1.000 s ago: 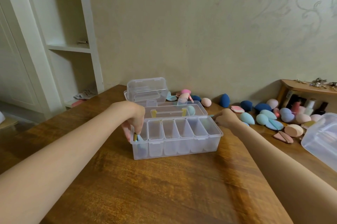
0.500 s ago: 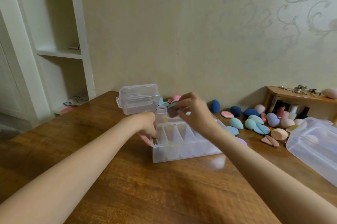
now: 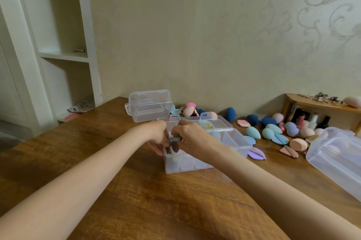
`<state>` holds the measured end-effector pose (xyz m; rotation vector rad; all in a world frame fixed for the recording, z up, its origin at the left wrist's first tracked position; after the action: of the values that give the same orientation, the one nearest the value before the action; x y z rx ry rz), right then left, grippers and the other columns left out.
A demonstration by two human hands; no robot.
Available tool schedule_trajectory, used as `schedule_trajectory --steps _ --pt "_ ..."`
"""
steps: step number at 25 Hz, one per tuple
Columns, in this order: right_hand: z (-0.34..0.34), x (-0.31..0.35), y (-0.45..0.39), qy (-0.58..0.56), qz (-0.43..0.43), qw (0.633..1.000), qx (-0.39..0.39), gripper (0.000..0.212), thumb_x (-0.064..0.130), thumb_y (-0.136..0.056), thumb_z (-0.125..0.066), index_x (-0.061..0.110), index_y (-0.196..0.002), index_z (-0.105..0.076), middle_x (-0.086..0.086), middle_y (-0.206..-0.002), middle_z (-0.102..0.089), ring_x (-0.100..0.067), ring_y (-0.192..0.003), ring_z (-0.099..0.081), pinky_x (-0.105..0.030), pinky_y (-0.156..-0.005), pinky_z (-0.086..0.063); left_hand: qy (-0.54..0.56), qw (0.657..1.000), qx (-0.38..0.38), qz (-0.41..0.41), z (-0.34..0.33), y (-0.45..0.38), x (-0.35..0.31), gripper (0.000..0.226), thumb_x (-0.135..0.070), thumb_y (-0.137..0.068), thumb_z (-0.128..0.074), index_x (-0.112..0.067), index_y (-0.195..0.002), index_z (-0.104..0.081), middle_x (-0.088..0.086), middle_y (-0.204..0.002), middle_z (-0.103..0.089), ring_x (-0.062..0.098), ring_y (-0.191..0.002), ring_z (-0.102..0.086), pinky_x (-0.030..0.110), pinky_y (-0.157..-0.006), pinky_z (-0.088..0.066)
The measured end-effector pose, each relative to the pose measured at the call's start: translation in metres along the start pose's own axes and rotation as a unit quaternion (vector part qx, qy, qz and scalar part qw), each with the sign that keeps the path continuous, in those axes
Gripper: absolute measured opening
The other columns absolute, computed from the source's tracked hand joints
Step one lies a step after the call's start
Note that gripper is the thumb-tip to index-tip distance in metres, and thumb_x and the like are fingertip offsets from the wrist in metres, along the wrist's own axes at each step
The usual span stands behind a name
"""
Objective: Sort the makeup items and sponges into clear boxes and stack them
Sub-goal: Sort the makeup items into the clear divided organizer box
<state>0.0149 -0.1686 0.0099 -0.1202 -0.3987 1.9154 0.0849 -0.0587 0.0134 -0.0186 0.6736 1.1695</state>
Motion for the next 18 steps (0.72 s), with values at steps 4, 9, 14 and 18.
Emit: schedule_trajectory --steps 4,9,14,18 --pt "-0.013 0.005 -0.001 0.022 0.004 0.999 0.038 0.029 0.006 -0.093 -0.049 0.006 -0.121 -0.055 -0.014 -0.113 -0.061 -0.026 -0.105 -0.055 -0.030 -0.089 -0.047 -0.013 1.000 -0.021 0.004 -0.001 0.000 0.000 0.021 -0.008 -0.091 -0.057 -0.002 -0.110 -0.062 0.003 -0.069 -0.060 0.013 -0.056 -0.062 0.018 -0.048 -0.053" --pt "-0.015 -0.007 -0.009 -0.046 -0.055 0.992 0.105 0.034 0.011 -0.091 -0.054 0.007 -0.125 -0.052 -0.010 -0.121 -0.064 -0.026 -0.113 -0.055 -0.029 -0.099 -0.034 -0.093 0.994 -0.042 -0.025 0.003 0.009 -0.003 0.031 -0.014 -0.093 -0.053 -0.010 -0.123 -0.057 0.009 -0.092 -0.065 0.013 -0.058 -0.062 0.017 -0.049 -0.050" --pt "-0.005 -0.023 -0.005 -0.181 -0.096 0.976 0.076 0.037 0.006 -0.086 -0.062 0.008 -0.123 -0.056 -0.009 -0.128 -0.060 -0.022 -0.109 -0.061 -0.021 -0.085 -0.047 -0.145 0.984 -0.081 -0.060 0.008 0.013 -0.009 0.029 -0.019 -0.091 -0.056 -0.005 -0.115 -0.064 0.009 -0.102 -0.064 0.012 -0.062 -0.054 0.016 -0.053 -0.041" --pt "-0.010 -0.024 -0.003 -0.163 -0.084 0.980 0.078 0.031 0.009 -0.086 -0.062 0.008 -0.118 -0.062 -0.008 -0.123 -0.063 -0.022 -0.104 -0.063 -0.023 -0.084 -0.049 -0.169 0.981 -0.091 -0.026 -0.005 0.007 -0.010 0.028 -0.019 -0.089 -0.060 -0.003 -0.112 -0.064 0.006 -0.090 -0.058 0.018 -0.080 -0.057 0.025 -0.073 -0.048"
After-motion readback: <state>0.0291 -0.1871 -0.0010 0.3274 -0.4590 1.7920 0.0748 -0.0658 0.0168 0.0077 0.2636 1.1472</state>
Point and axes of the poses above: each hand's wrist, its own y-axis away from the middle knuckle, its own z-axis out of the back of the hand, x = y × z, the point moved 1 cm from there along -y, towards the middle knuckle
